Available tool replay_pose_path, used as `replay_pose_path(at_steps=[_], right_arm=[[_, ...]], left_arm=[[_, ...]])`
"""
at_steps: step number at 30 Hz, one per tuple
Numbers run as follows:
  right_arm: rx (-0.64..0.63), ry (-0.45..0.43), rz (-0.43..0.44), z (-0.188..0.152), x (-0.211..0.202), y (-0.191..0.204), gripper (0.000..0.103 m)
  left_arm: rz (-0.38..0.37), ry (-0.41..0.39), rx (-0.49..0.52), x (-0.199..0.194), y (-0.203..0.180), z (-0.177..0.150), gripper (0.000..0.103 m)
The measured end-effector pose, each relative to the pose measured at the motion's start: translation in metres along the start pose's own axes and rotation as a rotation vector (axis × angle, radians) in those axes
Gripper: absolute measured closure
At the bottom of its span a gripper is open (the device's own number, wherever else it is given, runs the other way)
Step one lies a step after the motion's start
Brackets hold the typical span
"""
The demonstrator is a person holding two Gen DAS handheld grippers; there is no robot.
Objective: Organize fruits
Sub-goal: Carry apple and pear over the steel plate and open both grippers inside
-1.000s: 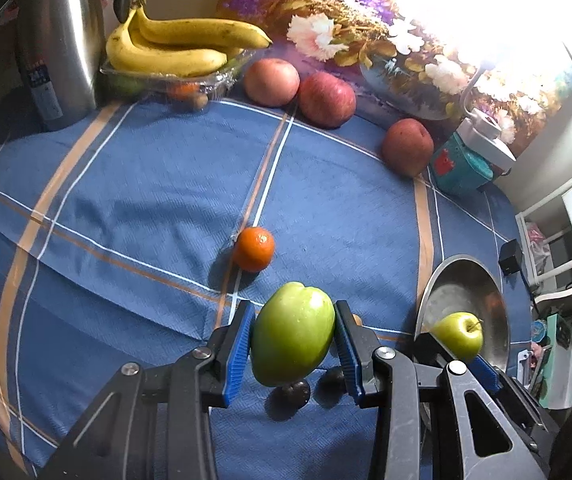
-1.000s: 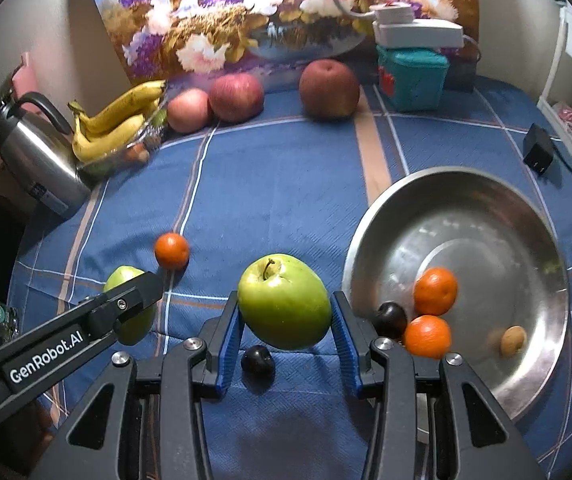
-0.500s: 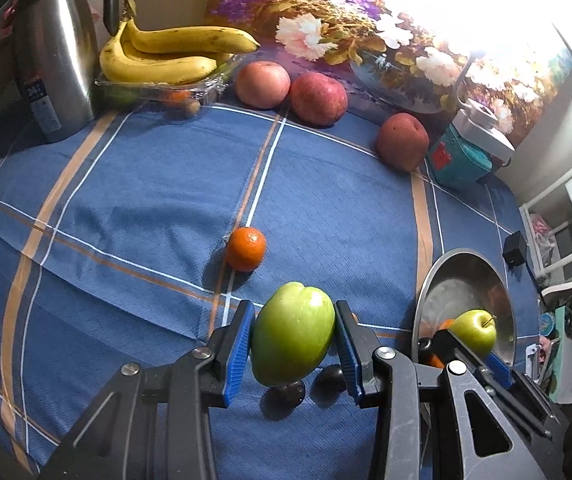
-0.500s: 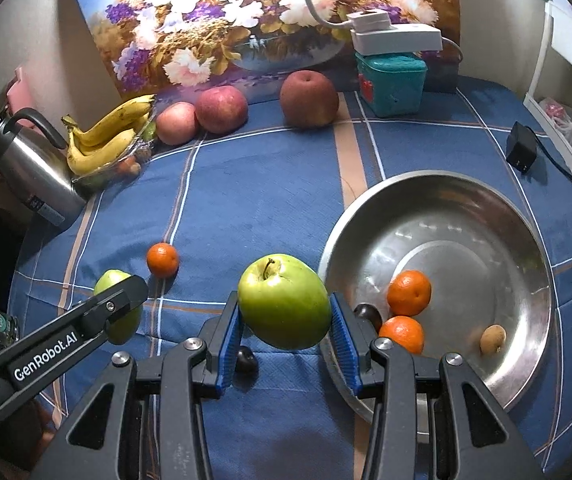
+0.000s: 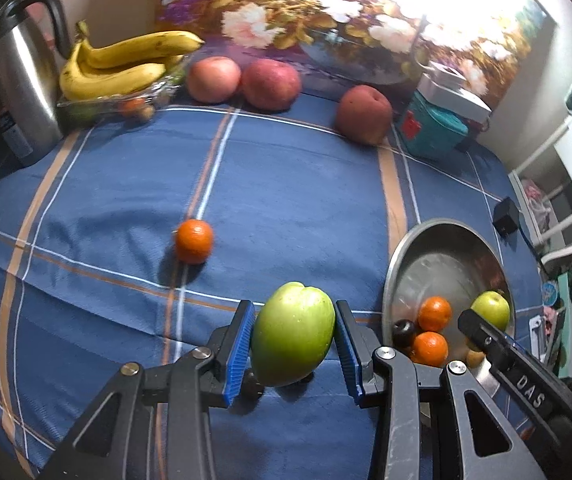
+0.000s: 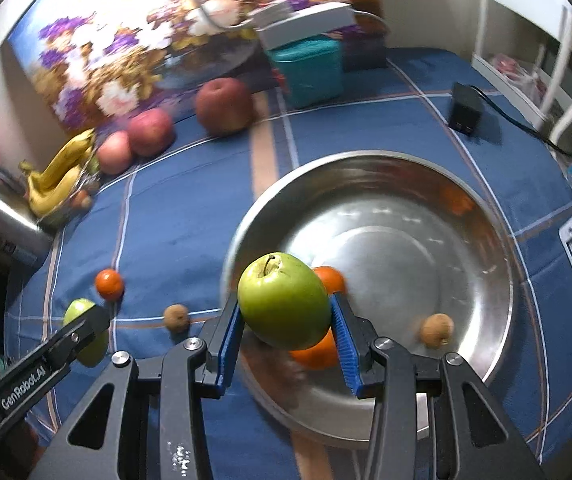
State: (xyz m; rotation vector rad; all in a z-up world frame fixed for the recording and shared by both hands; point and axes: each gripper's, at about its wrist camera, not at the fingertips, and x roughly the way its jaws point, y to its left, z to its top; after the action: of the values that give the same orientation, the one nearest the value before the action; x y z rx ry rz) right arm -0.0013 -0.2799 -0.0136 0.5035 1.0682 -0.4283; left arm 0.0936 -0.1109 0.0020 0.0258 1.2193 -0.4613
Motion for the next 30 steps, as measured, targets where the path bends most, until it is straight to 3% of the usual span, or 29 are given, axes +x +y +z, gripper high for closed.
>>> replay_pose_path(at_steps=[8,30], right_arm=[[0.093,-0.033,-0.012,0.004,-0.011,-0.036,0.062],[0.154,-0.023,-0.013,0.004,-0.006,-0.058,0.062]], left_arm=[[-0.017,0.008,0.079,0.004,-0.033,-0.006,0.061],[-0.056,-0.060,0.248,0.039,-0.094,-0.008,0.061]])
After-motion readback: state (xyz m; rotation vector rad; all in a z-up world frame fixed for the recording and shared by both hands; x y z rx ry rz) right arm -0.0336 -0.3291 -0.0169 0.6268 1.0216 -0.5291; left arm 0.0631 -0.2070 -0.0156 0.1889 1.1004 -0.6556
